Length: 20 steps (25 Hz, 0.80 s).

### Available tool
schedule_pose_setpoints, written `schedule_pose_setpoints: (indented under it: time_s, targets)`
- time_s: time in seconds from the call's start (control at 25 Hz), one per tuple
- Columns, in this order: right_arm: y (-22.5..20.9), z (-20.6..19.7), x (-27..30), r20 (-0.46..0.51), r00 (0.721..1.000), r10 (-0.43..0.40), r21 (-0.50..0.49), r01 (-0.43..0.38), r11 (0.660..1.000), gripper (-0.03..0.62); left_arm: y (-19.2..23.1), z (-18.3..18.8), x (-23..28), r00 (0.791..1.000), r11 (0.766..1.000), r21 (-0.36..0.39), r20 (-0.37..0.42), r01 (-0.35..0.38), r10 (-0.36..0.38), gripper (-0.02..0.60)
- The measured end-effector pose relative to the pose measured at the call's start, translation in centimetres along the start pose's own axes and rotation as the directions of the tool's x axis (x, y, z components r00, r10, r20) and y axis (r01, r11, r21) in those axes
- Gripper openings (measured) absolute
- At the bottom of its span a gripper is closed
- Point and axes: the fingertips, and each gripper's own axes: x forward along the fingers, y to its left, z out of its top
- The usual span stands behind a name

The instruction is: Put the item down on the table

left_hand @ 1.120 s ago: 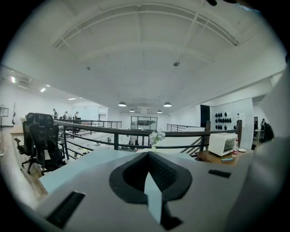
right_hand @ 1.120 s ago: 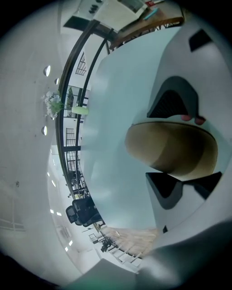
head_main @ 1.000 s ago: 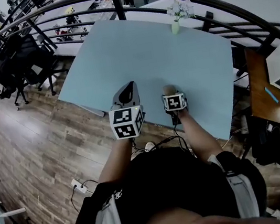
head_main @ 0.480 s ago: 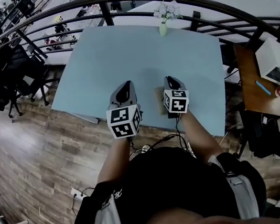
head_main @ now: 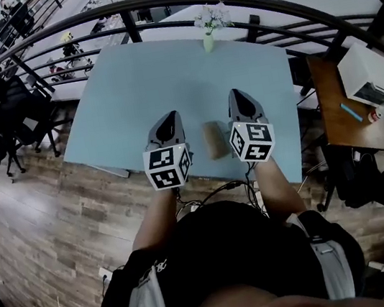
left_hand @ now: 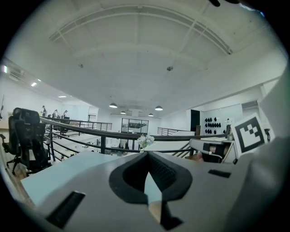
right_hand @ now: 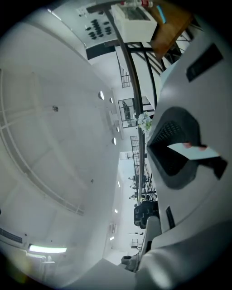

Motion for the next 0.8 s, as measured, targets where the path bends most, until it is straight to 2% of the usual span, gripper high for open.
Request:
schedule_pose_setpoints:
  time_s: [0.36, 0.8]
  targets:
    - [-0.7, 4.0, -2.9, 0.091, 0.996, -0.016, 0.009, 0.015, 1.000, 0.000, -1.2, 0.4, 0.8, 0.999, 0.999, 0.016, 0.002, 0.033, -0.033, 0.008]
    - [-0.3, 3.9, -2.7, 0.093, 0.996, -0.010, 0.016, 0.008, 1.000, 0.000, -1.4, 0.5, 1.2, 0.999, 0.998, 0.031, 0.002, 0.049, -0.049, 0.008]
